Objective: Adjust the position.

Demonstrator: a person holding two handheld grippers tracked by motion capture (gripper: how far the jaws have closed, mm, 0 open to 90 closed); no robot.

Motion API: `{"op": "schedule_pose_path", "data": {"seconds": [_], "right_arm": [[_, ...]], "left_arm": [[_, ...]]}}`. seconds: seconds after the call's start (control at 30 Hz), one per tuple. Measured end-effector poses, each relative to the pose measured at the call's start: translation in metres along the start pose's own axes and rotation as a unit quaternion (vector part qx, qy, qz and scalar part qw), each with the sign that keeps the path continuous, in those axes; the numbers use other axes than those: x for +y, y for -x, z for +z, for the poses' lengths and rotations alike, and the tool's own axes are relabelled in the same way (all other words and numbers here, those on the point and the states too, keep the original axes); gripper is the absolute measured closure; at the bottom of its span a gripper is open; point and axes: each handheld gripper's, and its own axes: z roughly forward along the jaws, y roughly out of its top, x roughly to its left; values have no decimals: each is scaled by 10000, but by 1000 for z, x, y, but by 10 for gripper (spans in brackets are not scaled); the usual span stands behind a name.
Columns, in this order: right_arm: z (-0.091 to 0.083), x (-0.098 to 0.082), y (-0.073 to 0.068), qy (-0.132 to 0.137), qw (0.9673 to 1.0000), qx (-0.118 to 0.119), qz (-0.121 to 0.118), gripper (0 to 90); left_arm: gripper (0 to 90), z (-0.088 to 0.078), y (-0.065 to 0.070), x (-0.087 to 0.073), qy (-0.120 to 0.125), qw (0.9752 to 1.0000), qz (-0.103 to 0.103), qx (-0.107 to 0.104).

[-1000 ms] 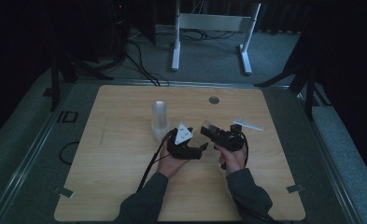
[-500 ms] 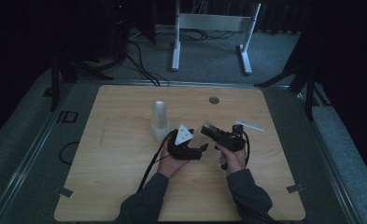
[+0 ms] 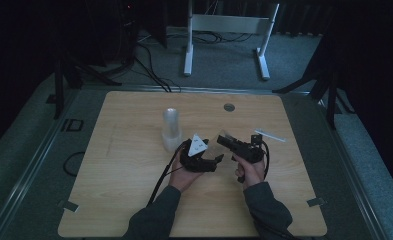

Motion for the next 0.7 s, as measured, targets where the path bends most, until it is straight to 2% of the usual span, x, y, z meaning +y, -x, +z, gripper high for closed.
{"op": "schedule_pose_path", "data": {"seconds": [0.2, 0.47, 0.6, 0.7], "right_arm": [[-1, 0, 2, 15, 10000, 31, 28, 414], [-4, 0, 3, 5, 10000, 46, 10, 400], [-6, 1, 3, -47, 9999, 6, -129, 382], [-7, 2, 3, -102, 9997, 11, -228, 369]], "left_arm": [[267, -1, 2, 1, 7, 10000, 55, 40], [277, -1, 3, 1, -6, 9999, 107, 0], [278, -2, 4, 2, -60, 9998, 158, -42], [277, -2, 5, 2, -44, 9999, 114, -70]]}}
